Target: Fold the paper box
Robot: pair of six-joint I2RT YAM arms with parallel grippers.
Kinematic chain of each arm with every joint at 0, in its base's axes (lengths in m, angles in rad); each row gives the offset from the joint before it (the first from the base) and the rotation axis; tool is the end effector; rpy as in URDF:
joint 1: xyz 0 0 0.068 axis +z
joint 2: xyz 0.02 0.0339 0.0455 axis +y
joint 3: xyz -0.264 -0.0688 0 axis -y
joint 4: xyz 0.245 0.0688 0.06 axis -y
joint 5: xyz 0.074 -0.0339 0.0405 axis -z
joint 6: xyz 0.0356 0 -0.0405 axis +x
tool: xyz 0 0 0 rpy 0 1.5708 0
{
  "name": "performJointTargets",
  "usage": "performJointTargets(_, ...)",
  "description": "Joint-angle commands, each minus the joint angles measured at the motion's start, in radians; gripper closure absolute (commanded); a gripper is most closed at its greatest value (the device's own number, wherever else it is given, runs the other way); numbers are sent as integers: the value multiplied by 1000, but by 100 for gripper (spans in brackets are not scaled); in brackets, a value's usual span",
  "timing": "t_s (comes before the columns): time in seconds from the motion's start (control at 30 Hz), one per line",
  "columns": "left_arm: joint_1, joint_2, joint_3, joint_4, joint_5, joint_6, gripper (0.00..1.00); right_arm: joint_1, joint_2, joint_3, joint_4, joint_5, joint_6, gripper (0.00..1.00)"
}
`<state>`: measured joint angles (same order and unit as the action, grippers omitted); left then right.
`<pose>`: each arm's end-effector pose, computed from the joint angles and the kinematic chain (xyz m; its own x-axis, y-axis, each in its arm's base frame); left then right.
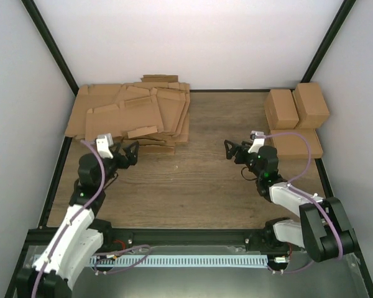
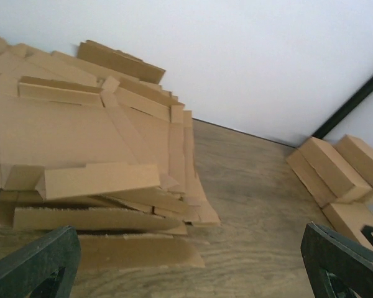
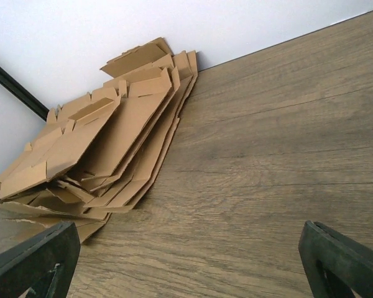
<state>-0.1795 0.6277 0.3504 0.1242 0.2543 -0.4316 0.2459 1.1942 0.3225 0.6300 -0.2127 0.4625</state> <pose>0.1613 -0.0384 0.2426 -0.3109 -0.3551 -0.8816 0.3164 0.8360 -0.4483 0.2233 0.0638 0.1840 -0.4026 0.3486 -0.8464 -0.2873 0.8298 0.4784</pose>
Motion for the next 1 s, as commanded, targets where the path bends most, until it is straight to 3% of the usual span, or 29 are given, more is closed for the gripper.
performJointTargets(0.0, -1, 206, 170, -36, -94, -12, 0, 8, 26, 59, 1, -19, -12, 0)
performJointTargets(0.2, 0, 551, 462, -213, -119, 98, 0, 8, 40, 67, 6, -39, -12, 0)
performJointTargets(0.5, 0, 792, 797, -377, -136, 200, 0, 9, 40, 74, -2, -34, -9, 0)
performJointTargets(0.6, -13, 913, 948, -487, -142, 241, 8, 9, 49, 78, -4, -31, -3, 0)
performJointTargets(0.77, -147, 1107, 1195, -668, -358, 368, 11, 10, 68, 92, -13, -33, 2, 0)
performJointTargets(0.97, -221, 1337, 1419, -860, -479, 318, 10, 9, 49, 89, -20, -18, -2, 0)
